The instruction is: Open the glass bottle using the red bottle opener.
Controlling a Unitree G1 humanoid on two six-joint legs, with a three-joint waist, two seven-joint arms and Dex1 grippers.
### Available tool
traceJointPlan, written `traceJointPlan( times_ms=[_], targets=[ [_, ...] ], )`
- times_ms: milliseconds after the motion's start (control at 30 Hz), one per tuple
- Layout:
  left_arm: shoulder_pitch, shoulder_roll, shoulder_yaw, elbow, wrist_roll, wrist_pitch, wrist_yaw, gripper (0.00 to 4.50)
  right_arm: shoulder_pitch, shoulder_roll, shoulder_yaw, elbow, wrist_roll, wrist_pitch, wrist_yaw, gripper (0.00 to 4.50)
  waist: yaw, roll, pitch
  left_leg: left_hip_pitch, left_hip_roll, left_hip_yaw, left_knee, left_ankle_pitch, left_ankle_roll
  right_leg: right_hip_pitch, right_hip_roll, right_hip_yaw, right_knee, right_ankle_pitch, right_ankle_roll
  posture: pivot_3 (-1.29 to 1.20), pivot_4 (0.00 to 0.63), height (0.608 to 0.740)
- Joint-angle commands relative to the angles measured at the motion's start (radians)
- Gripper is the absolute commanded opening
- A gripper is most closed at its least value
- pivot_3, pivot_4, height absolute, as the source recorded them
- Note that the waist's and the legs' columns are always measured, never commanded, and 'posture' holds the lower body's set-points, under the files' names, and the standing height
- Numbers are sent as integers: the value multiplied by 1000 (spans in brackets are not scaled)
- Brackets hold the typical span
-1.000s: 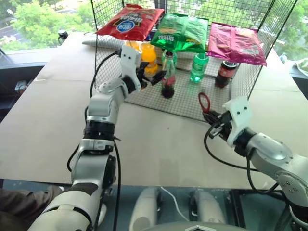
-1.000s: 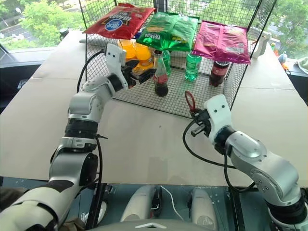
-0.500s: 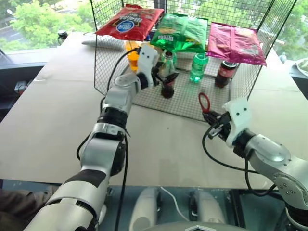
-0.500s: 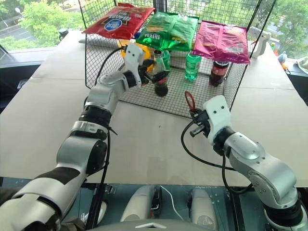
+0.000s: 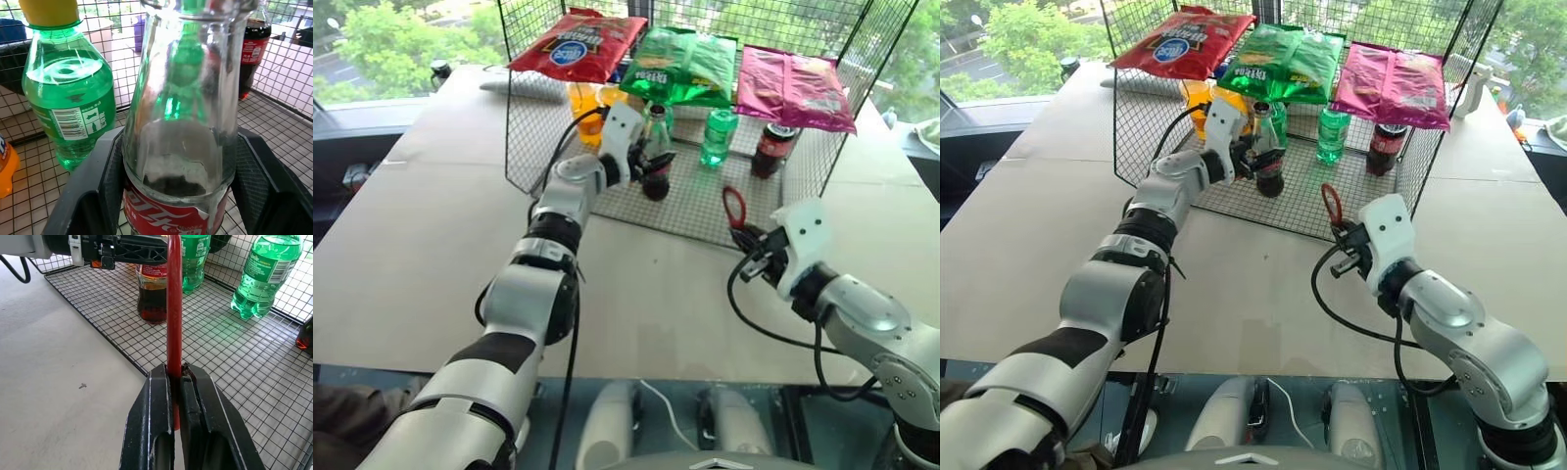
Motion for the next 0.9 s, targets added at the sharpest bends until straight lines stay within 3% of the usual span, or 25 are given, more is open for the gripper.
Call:
traceJointPlan(
  times_ms=[33,233,433,600,700,900],
  targets=[
    [62,43,3,-237,-56,44,-136,2353,-6,-2,-33,-42,-11,-6,16,0,-2,0,0,0,0,0,0,0,0,-1,0,0,0,0,0,0,150,740],
    [229,116,-5,-664,-182,281,-293,2353,-17,-23,-31,-30,-43,-29,69,0,1,0,0,-2,0,0,0,0,0,-3,0,1,1,0,0,0,150,740],
    [356,222,-17,-948,-256,481,-336,2353,-8,-27,-45,-25,-65,-49,115,0,-1,1,0,-2,0,0,1,0,0,-2,0,1,1,0,0,0,150,740],
    [480,227,14,-1057,-303,524,-287,2353,5,-20,-45,-31,-85,-54,133,0,-2,2,-1,-2,0,0,1,0,0,-3,1,1,2,0,0,0,150,740],
    [571,222,-4,-1107,-281,464,-275,2353,10,-12,-34,-37,-90,-50,134,0,1,1,0,-2,0,-1,1,0,-1,-3,1,1,3,0,0,0,150,740],
    [620,224,-23,-1110,-254,397,-255,2353,14,-3,-30,-33,-96,-54,147,0,2,1,0,-2,0,-1,2,0,-1,-2,1,1,2,-1,-2,0,150,740]
  ],
)
